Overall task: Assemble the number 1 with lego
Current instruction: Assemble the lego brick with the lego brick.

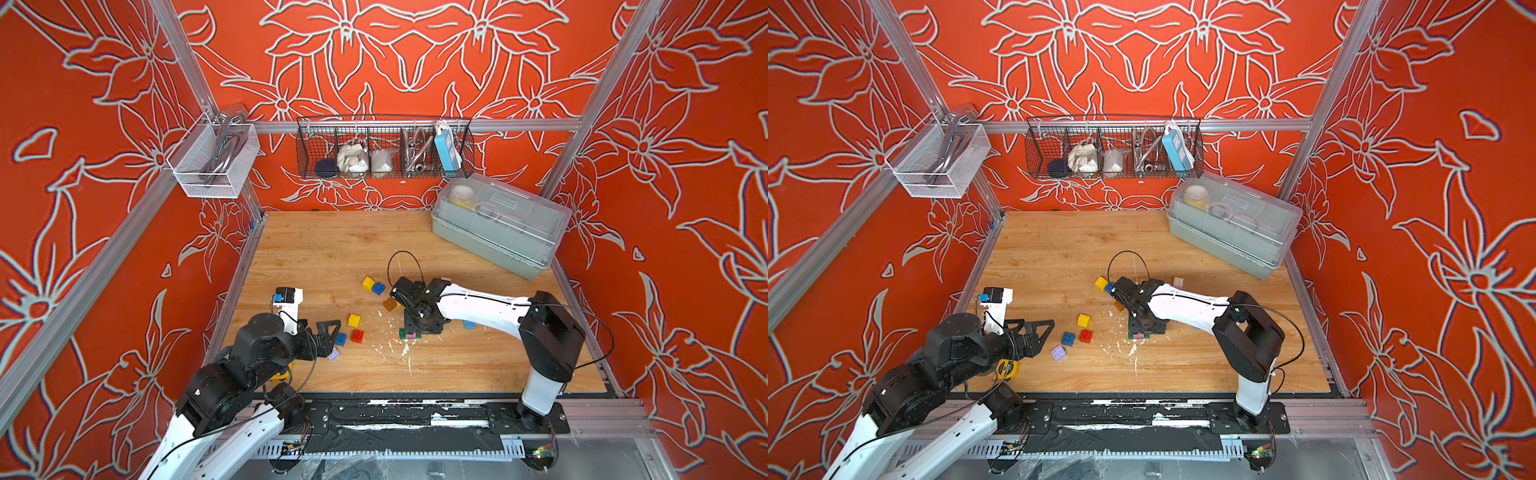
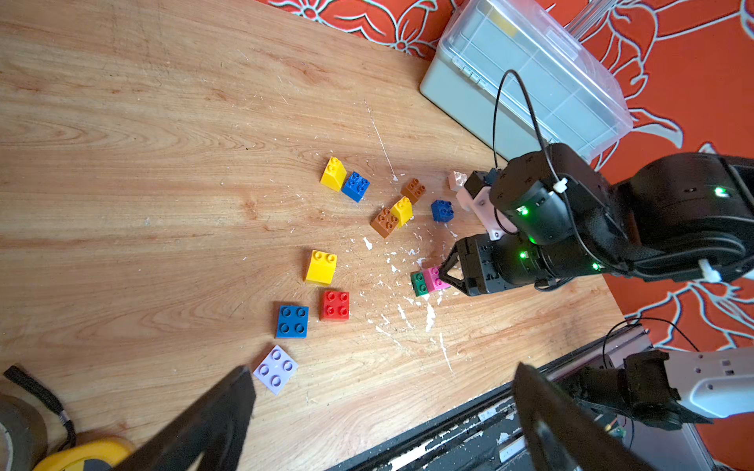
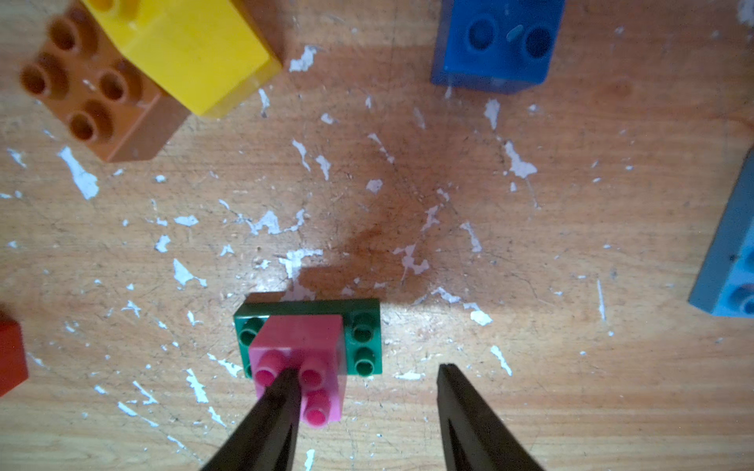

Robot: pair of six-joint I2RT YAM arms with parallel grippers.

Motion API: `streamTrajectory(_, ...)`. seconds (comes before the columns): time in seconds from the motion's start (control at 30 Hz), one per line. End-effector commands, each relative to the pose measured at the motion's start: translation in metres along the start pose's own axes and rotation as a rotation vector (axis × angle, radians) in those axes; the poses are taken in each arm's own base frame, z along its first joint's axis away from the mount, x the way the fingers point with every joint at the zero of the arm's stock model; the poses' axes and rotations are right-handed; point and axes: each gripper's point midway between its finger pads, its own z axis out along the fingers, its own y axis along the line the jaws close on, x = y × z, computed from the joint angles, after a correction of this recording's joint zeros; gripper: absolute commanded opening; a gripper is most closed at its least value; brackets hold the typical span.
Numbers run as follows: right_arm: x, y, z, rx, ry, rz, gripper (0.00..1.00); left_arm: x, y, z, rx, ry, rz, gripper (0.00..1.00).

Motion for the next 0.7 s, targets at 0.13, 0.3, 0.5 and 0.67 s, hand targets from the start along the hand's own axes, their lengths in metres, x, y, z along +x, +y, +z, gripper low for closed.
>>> streamTrajectory(0.13,0.026,-0.021,0.043,0.065,0.082,0.021,0.57,-0.001,-0.001,0.002,0.008,-0.005,0.006,0.99)
streamTrajectory(0.3,0.029,-0.02,0.051,0.063,0.094,0.029,0.57,0.0,-0.001,0.003,0.007,-0.001,0.007,0.99)
streamTrajectory(0.5,0.037,-0.02,0.061,0.037,0.117,0.061,0.57,0.0,-0.001,0.002,0.006,-0.001,0.006,0.99)
streamTrajectory(0.67,0.028,-0.017,0.046,0.023,0.084,0.045,0.57,0.0,-0.001,0.003,0.006,0.001,0.007,0.99)
